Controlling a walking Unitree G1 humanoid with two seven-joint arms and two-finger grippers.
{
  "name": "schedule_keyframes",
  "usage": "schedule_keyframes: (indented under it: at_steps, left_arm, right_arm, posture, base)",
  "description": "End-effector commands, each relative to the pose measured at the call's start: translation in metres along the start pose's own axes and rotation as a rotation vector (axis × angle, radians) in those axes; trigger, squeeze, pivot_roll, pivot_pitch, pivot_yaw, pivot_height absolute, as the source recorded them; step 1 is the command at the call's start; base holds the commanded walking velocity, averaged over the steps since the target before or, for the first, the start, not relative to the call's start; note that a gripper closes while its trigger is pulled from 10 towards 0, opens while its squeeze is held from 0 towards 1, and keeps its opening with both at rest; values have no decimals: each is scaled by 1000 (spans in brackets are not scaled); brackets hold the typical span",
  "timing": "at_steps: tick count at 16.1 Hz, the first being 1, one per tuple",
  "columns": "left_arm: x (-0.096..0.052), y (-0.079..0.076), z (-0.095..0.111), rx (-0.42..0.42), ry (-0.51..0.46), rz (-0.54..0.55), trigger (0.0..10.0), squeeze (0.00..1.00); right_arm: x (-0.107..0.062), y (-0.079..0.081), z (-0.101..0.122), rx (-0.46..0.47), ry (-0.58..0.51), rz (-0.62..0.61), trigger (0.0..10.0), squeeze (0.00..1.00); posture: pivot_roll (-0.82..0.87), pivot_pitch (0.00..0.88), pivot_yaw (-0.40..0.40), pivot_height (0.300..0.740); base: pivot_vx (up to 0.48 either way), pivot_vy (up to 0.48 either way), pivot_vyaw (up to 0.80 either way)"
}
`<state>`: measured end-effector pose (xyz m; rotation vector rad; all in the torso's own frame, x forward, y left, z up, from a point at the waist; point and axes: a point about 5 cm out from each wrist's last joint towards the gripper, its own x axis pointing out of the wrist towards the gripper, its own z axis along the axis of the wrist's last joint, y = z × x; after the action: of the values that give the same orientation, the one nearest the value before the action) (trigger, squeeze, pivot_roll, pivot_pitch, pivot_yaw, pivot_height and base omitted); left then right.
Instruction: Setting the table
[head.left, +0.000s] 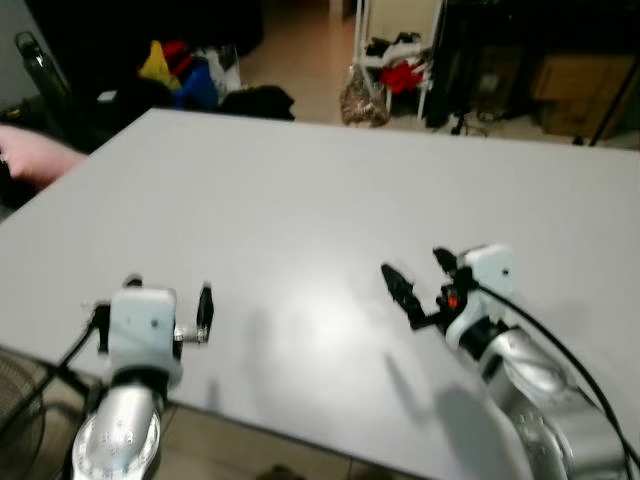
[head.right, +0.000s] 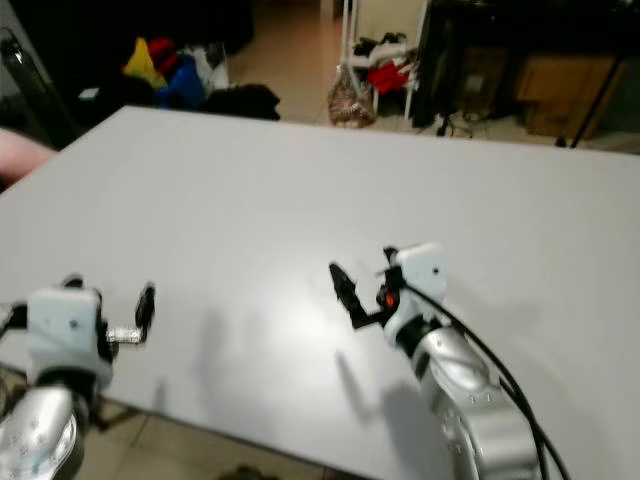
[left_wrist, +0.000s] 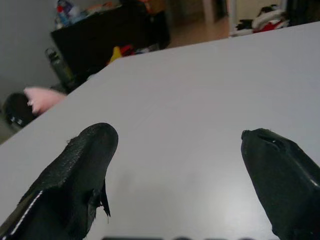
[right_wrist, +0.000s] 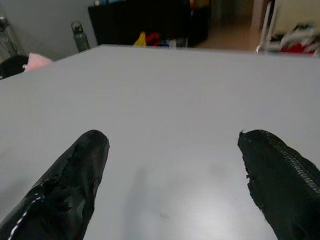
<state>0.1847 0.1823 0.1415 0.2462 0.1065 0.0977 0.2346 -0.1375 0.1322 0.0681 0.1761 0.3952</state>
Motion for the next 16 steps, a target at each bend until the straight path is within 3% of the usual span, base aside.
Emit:
schedule_keyframes:
  at_steps: [1, 4, 16]
  left_arm:
    - [-2, 0, -1, -15, 10, -8, 10000, 0]
    - [-2, -4, 1, -15, 6, -60, 10000, 0]
    - [-12, 1, 0, -48, 22, -10, 10000, 0]
  right_arm:
    - [0, 1, 5, 4, -18, 7, 10000, 1000]
    - [0, -5, 4, -8, -12, -7, 10000, 1000]
    - [4, 0, 1, -7, -12, 54, 10000, 1000]
  posture:
    - [-68, 0, 69, 740]
    - [-55, 0, 70, 740]
    - [-21, 0, 39, 740]
  base:
    - [0, 0, 800]
    - [0, 0, 800]
    - [0, 0, 800]
